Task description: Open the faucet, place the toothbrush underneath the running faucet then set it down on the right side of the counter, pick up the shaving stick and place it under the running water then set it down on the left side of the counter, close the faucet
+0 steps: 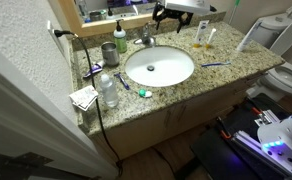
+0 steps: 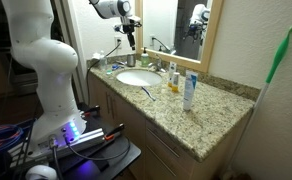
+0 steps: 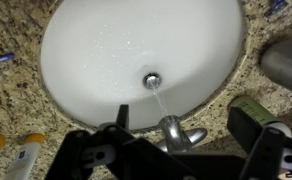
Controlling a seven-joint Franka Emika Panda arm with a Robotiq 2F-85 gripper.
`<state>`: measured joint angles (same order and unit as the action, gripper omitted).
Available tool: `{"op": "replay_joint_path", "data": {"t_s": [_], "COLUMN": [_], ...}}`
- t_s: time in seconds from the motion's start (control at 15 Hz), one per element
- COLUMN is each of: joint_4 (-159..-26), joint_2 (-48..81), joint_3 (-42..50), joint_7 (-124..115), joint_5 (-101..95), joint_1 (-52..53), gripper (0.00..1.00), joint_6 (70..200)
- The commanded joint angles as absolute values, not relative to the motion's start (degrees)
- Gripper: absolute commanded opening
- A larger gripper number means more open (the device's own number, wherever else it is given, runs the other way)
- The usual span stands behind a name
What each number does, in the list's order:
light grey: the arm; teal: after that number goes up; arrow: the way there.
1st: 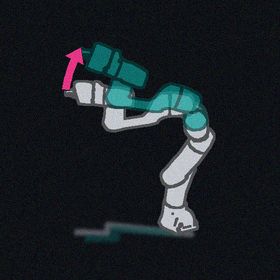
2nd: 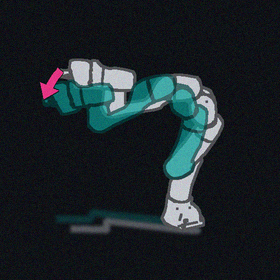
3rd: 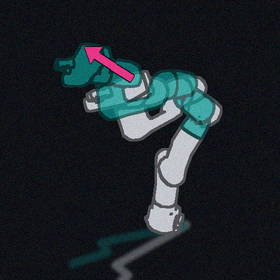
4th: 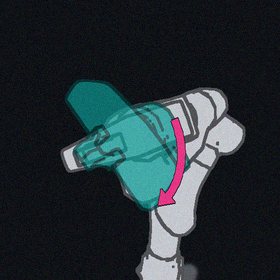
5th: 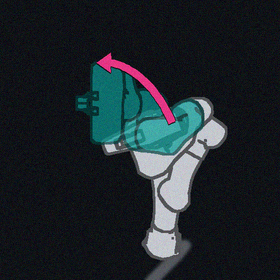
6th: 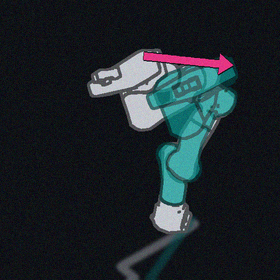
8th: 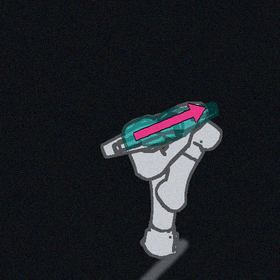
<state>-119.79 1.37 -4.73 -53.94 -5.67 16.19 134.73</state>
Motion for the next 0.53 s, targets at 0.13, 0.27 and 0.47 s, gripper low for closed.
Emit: {"op": "replay_joint_path", "data": {"t_s": [0.13, 0.27, 0.47], "joint_4": [-114.8, -110.0, -110.1], "joint_2": [4.7, 7.0, 6.0], "joint_3": [-5.6, -3.9, -3.7], "joint_7": [-37.2, -31.0, -32.6], "joint_5": [-0.1, 5.7, 8.8], "joint_1": [11.5, 8.4, 7.8], "gripper": [1.0, 1.0, 1.0], "joint_6": [134.1, 135.7, 135.1]}}
